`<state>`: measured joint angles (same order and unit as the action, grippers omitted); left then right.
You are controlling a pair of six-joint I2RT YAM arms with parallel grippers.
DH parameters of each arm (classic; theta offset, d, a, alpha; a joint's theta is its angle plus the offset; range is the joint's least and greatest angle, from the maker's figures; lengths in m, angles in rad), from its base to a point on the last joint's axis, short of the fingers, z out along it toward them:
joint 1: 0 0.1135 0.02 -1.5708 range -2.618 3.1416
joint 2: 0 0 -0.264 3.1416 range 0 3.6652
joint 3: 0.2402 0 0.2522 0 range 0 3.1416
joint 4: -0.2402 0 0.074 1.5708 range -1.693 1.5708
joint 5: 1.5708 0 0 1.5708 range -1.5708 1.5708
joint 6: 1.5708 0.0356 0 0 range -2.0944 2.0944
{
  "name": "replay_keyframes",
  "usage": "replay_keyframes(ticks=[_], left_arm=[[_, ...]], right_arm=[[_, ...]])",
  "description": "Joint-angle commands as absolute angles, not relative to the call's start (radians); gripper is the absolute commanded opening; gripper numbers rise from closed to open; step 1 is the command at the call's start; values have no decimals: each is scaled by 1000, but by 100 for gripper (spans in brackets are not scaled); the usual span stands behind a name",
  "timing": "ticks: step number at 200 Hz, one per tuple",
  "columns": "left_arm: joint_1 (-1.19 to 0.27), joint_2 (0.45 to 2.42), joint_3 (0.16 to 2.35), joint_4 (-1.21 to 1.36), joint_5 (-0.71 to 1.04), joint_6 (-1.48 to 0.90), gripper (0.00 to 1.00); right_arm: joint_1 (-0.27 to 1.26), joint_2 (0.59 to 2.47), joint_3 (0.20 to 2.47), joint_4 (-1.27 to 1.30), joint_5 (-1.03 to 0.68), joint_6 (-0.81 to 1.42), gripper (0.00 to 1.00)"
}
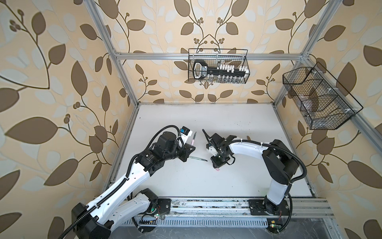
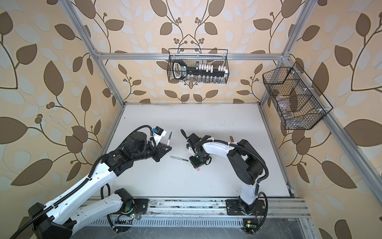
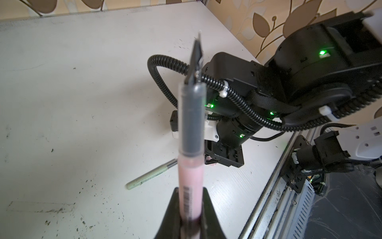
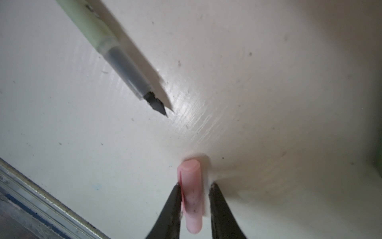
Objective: Insert the pens into the pen caps
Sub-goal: 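Lift the pink cap off the table with the right gripper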
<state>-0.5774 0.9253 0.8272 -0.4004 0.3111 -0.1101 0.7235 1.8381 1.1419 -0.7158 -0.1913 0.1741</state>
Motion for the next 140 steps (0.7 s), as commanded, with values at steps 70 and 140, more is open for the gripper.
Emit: replay_keyframes(ticks=[70,140], left_arm=[[-592,946,882,-407,348,-87,0],[-597,984,903,-404,370,-72,0]], right_arm=[[736,1844,1153,-730,-169,169,18],[682,1606,1069,-607,-212,210,7]])
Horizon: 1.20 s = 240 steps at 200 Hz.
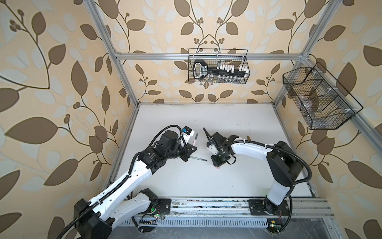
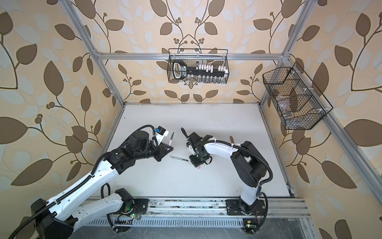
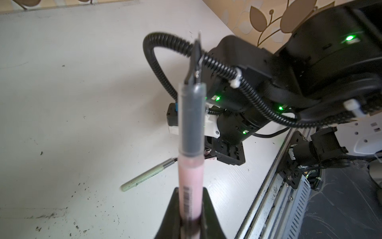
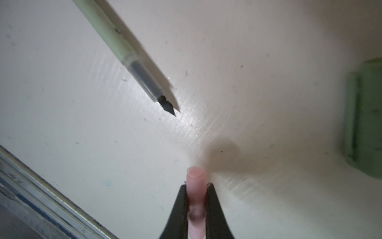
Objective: Insert the pens into the pen caps
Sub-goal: 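Lift the pink cap off the table with the right gripper, then bring the pink cap above the pen nib while the left gripper holds the pen upright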
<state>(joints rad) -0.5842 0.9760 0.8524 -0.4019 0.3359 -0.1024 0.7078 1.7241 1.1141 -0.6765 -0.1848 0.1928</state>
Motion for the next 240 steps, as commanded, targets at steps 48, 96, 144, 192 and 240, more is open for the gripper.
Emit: replay_keyframes(ticks=[48,96,144,192,240], left_arm=[[-628,1008,918,-378,390,-32,0],[-702,1049,946,-361,373,30,0],[-790,1106,993,-371,357,96,0],[-834,1131,1008,-369,375,117,0],[-834,1073,982,-331,494,106,0]], right_arm=[[565,1261,911,-277,-275,349,0],[483,995,699,285,-274,581,0],[502,951,583,644,-202,744,0],[620,925,531,764,-53,746,0],[628,938,494,828,-80,828,0]])
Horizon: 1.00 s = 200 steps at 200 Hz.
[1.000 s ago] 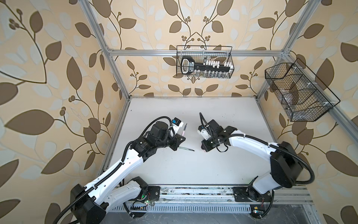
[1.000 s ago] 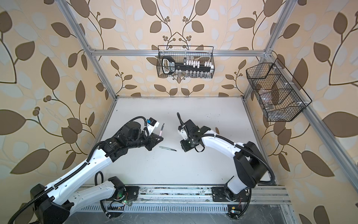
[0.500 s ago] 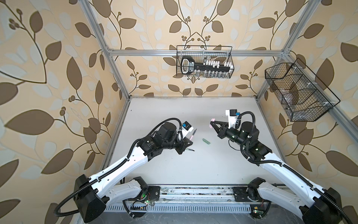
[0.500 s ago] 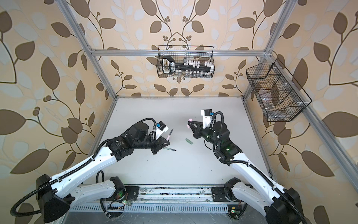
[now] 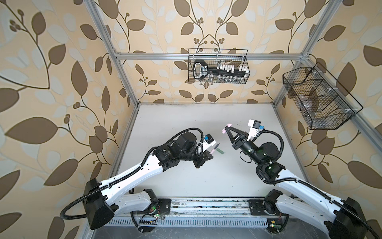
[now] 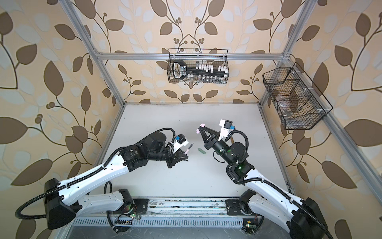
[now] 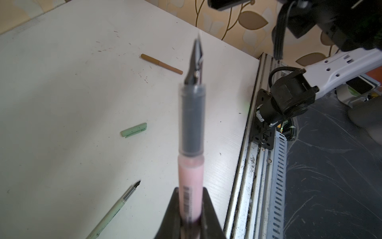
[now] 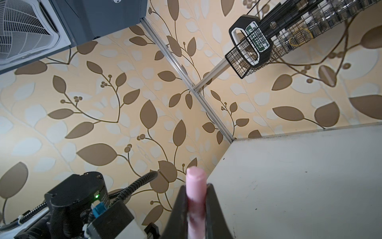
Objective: Insert the pens into the pen caps
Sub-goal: 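Bring the pink cap above the pen nib while the left gripper holds the pen upright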
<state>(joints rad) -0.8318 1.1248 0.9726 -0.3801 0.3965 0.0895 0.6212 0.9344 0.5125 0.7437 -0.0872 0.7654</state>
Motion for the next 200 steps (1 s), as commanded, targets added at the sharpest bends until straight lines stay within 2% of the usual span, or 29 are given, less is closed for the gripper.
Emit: replay_keyframes(ticks=[1,62,200], left_arm=[[-834,1072,981,-330,495,107,0],[-834,1063,975,-323,526,100,0],[-834,1085,982,-323,488,100,0]], right_arm=[[628,938,493,829,-82,831,0],[642,946,495,867,-189,852,0],[683,855,478,736,-183,794,0]])
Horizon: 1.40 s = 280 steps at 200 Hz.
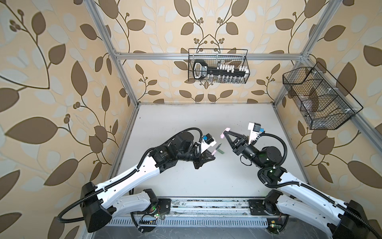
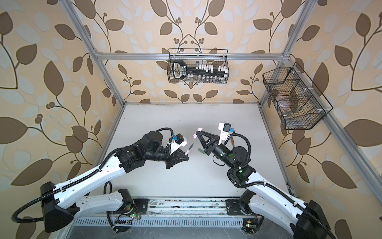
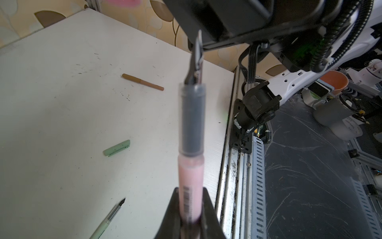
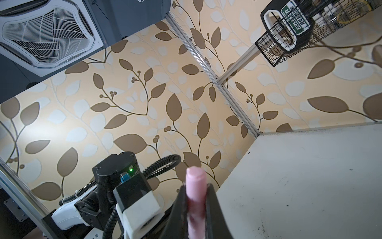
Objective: Insert the pens into the pen caps
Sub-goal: 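Bring the pink cap above the pen nib while the left gripper holds the pen upright, then align the pink cap over the nib with the right gripper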
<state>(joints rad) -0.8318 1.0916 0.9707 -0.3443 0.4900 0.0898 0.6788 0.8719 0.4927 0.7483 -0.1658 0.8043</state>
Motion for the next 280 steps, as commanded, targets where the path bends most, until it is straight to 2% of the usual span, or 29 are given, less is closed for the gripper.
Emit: replay_keyframes(ticks=[1,280], left_arm=[[-834,1085,982,-323,488,101,0],[-833,1089,980,-319,448,103,0]], right_arm=[[684,854,478,735,-184,793,0],[726,802,447,701,-164,767,0]])
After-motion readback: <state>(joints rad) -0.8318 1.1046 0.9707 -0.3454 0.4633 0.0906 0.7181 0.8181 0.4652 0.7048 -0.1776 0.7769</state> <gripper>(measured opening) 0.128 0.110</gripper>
